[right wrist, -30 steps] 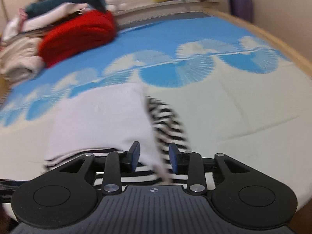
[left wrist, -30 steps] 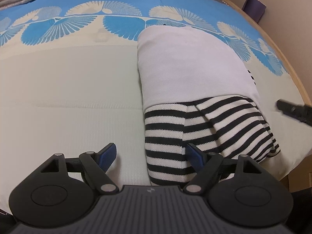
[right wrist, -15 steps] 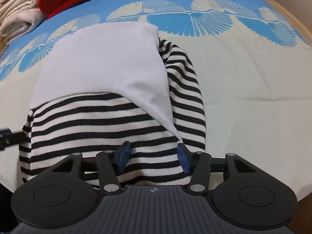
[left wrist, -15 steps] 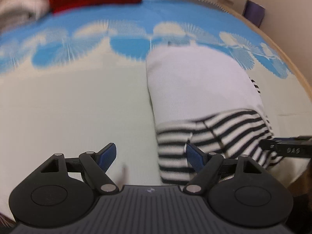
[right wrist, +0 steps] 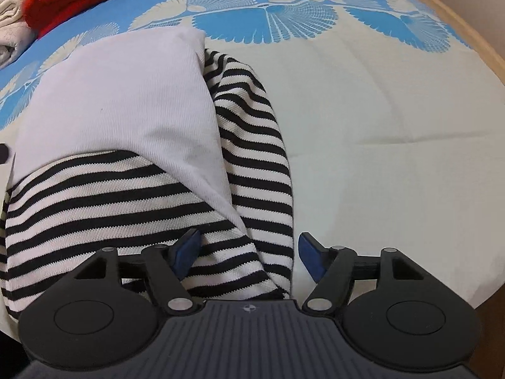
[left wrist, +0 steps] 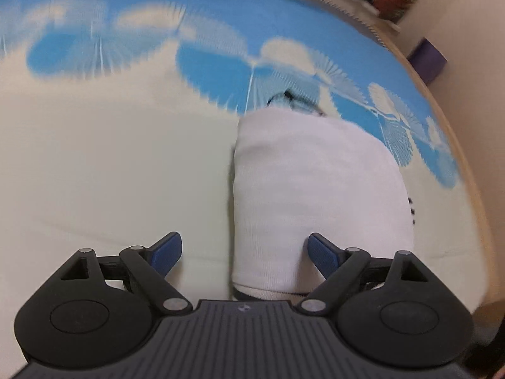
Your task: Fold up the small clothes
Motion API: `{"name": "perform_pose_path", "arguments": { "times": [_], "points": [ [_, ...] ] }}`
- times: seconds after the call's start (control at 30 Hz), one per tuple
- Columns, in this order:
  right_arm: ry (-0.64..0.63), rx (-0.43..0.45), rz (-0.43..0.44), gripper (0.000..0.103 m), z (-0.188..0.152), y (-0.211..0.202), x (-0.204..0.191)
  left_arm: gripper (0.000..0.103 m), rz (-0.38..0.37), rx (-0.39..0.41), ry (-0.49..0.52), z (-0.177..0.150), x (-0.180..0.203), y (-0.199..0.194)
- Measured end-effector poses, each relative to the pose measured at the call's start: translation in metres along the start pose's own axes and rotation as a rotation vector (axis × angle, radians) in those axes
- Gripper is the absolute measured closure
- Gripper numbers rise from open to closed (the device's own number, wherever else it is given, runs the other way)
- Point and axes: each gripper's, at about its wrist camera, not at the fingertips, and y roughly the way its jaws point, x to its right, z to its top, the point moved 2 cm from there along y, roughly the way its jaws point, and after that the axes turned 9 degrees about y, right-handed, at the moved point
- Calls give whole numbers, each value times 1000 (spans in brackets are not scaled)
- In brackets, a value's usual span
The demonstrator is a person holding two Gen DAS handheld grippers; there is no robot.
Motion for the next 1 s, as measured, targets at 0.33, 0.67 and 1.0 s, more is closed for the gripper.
{"name": "perform_pose_path", "arguments": {
  "times": [0.33,0.67,1.0],
  "points": [
    [-51,1,55,94,-2,0,-23,25,-216,-90,-182,10,-13,46],
    [53,8,59,98,3,1,-50,53,-114,11,-9,23,-14,3],
    [51,-12,186,99,2,15,-144,44,92,204,35,57,-73,-63]
  ]
}}
